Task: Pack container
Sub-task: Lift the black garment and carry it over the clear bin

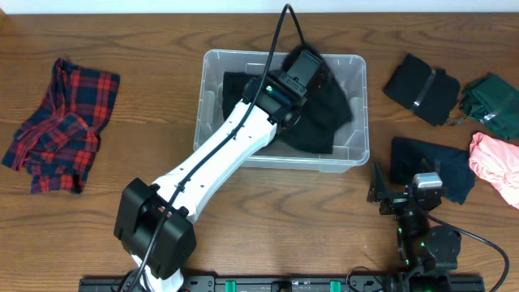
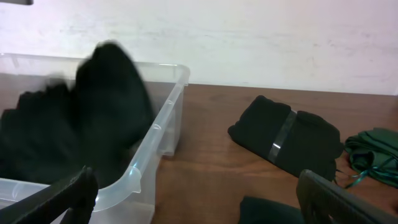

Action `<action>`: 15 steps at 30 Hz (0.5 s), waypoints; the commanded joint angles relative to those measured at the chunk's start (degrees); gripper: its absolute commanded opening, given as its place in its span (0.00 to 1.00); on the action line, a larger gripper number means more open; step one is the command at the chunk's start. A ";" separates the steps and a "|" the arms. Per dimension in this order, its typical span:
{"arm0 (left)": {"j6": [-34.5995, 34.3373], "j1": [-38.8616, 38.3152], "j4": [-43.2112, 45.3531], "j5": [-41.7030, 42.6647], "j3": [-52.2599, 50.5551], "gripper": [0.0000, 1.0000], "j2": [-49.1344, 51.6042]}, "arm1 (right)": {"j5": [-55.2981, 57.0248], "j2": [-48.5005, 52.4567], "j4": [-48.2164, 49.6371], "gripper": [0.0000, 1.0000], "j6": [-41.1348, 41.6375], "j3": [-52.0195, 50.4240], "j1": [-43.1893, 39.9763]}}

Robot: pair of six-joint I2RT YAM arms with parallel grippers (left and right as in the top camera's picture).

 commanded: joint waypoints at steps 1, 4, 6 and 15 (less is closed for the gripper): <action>-0.63 0.13 -0.04 -1.88 1.84 0.67 -0.66 | 0.02 -0.31 -0.13 0.99 -0.61 -0.17 -0.11; -0.87 0.13 -0.04 -2.54 2.62 0.67 -1.20 | 0.02 -0.31 -0.13 0.99 -0.61 -0.17 -0.11; -0.87 0.13 -0.02 -2.97 3.17 0.67 -1.88 | 0.02 -0.31 -0.13 0.99 -0.61 -0.17 -0.11; -2.12 0.13 3.72 4.90 3.93 0.57 -5.60 | 0.02 -0.31 -0.15 0.99 -0.61 -0.17 -0.11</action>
